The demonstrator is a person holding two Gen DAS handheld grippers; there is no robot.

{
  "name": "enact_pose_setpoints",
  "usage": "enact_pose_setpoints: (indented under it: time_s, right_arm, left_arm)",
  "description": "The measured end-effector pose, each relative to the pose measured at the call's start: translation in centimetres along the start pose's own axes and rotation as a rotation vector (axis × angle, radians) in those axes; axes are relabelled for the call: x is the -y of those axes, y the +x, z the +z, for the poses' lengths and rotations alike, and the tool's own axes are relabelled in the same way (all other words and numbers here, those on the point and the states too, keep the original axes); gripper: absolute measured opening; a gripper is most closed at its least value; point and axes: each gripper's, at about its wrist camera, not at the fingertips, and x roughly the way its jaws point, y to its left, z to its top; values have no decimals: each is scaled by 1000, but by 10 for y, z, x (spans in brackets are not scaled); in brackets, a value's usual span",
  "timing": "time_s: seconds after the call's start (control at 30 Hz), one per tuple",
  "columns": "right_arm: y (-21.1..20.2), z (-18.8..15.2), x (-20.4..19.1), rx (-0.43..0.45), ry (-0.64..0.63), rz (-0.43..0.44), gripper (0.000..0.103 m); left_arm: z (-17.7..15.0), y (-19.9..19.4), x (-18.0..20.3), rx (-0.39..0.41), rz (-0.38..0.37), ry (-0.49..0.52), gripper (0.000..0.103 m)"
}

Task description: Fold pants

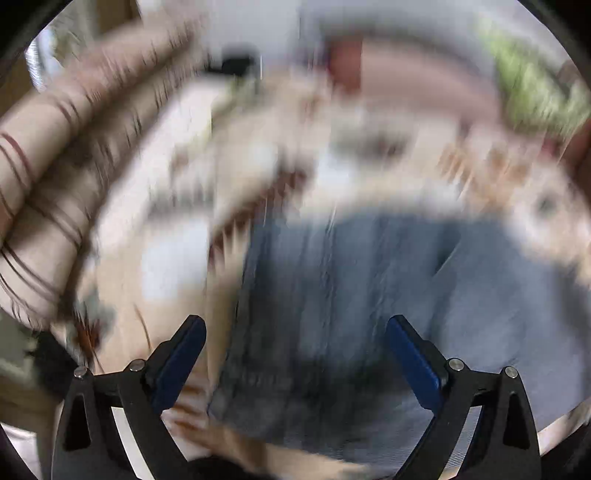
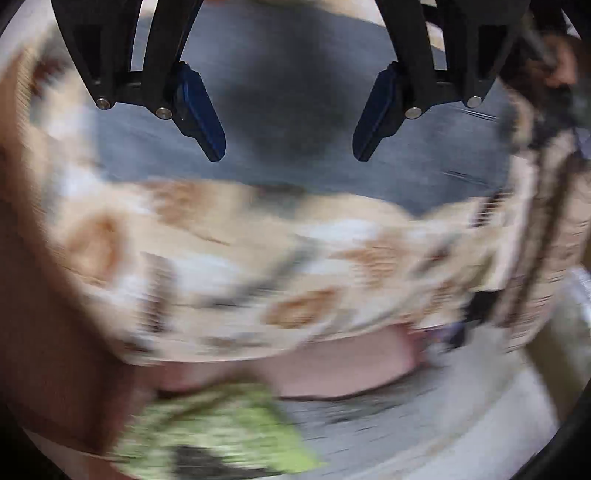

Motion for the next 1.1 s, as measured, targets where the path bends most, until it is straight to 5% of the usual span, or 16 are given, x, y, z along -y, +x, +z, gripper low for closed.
enact_pose_setpoints:
  time_s: [0.03, 0.07, 0.33, 0.37, 0.4, 0.53, 0.67, 0.73, 0.83, 0.87, 0.97, 1.03, 1.1]
  right_arm:
    - [19, 12, -16, -14, -25, 29, 75]
    - [38, 21, -31, -32, -44, 54, 75]
    - [200, 66, -97, -300, -49, 123, 75]
    - [214, 64, -102, -356, -53, 152, 66]
    - [223, 60, -112, -395, -113, 145, 25]
    - [201, 62, -133, -276, -214, 52, 5]
    - [218, 48, -138, -285, -289, -45, 6]
    - [221, 44, -131, -252, -250, -17, 9]
    - [199, 50, -118, -199, -164, -22, 43]
    - [184, 52, -114, -149, -155, -29, 60]
    - [125, 50, -94, -24, -44, 23, 61]
    - [99, 34, -80, -28, 54, 116, 62]
    - [85, 9, -69, -39, 120, 201, 73]
  left_arm:
    - [-11, 16, -6, -50, -55, -29, 99]
    - [-18, 15, -11, -3, -81, -67, 100]
    - [-28, 12, -17, 13, -91, -59, 100]
    - [-32, 11, -16, 15, -93, -58, 100]
    - [-34, 11, -16, 18, -96, -53, 100]
    - [-34, 13, -15, 26, -113, -31, 100]
    - [-22, -3, -21, 7, -151, -53, 99]
    - [-11, -33, -24, 116, -199, -71, 99]
    - [4, -60, -13, 259, -196, -33, 99]
    - [9, -51, -4, 242, -165, -2, 99]
    - [1, 20, 26, -23, -14, 126, 100]
    - [-10, 21, 16, 29, -48, 46, 101]
    - [-10, 19, 16, 23, -46, 48, 101]
